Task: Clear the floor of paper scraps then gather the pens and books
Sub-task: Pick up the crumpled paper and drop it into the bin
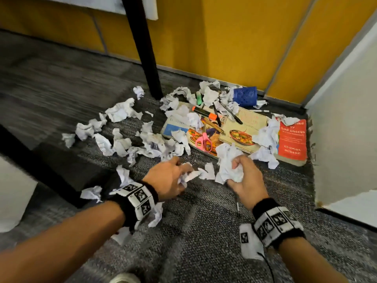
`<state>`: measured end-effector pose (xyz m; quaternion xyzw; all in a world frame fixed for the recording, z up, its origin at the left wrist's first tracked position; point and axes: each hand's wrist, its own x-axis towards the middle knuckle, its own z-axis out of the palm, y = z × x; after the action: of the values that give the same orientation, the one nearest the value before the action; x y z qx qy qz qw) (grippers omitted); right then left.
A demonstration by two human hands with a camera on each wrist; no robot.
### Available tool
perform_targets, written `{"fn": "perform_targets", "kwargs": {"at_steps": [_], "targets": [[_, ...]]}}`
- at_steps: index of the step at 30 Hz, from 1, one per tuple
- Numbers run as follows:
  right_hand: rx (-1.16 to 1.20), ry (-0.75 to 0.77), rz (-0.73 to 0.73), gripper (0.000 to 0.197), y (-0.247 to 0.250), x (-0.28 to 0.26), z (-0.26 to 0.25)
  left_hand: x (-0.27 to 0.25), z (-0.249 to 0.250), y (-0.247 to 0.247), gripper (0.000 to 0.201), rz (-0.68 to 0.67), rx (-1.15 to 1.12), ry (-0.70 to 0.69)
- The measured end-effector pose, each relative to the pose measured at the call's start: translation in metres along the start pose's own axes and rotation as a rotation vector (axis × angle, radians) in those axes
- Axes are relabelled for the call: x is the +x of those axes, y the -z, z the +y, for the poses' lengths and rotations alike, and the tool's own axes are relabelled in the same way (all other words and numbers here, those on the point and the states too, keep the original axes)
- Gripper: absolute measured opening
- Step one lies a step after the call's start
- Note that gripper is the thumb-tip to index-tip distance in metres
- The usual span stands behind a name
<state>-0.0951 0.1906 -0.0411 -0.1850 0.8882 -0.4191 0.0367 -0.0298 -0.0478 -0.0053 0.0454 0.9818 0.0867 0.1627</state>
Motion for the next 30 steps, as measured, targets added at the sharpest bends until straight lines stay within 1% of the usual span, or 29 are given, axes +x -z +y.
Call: {"fn": "perform_targets", "kwargs": {"at_steps": [4, 7, 10, 13, 15, 20, 22, 24, 27, 29, 30], "targets": [[0.108, 0.170, -0.185, 0.043, -0.019, 0.025, -0.083, -0.055, -0.042, 0.059, 0.047, 0.139, -0.040, -0.001], [0.142, 0.303, -0.283, 0.043, -0.034, 0.033, -0.150, -0.099, -0.070, 0.098, 0.046, 0.276, -0.105, 0.027], [0.201, 0.412, -0.342, 0.038, -0.048, 0.026, -0.216, -0.142, -0.093, 0.125, 0.042, 0.411, -0.164, 0.054], [0.297, 0.468, -0.342, 0.036, -0.066, 0.012, -0.271, -0.189, -0.116, 0.145, 0.043, 0.503, -0.175, 0.046], [0.337, 0.533, -0.341, 0.036, -0.080, 0.003, -0.302, -0.222, -0.133, 0.155, 0.042, 0.552, -0.162, 0.032], [0.351, 0.717, -0.241, 0.033, -0.114, -0.017, -0.382, -0.299, -0.183, 0.182, 0.039, 0.704, -0.155, -0.030], [0.357, 0.795, -0.187, 0.034, -0.129, -0.019, -0.410, -0.320, -0.204, 0.191, 0.037, 0.759, -0.156, -0.047], [0.340, 0.836, -0.157, 0.035, -0.151, -0.018, -0.440, -0.337, -0.233, 0.196, 0.037, 0.818, -0.160, -0.055], [0.272, 0.835, -0.153, 0.033, -0.195, -0.011, -0.487, -0.357, -0.288, 0.191, 0.040, 0.862, -0.209, 0.035], [0.224, 0.801, -0.173, 0.040, -0.227, -0.002, -0.511, -0.365, -0.322, 0.182, 0.043, 0.833, -0.312, 0.107], [0.198, 0.771, -0.200, 0.044, -0.244, 0.004, -0.520, -0.369, -0.335, 0.177, 0.046, 0.806, -0.405, 0.135]]}}
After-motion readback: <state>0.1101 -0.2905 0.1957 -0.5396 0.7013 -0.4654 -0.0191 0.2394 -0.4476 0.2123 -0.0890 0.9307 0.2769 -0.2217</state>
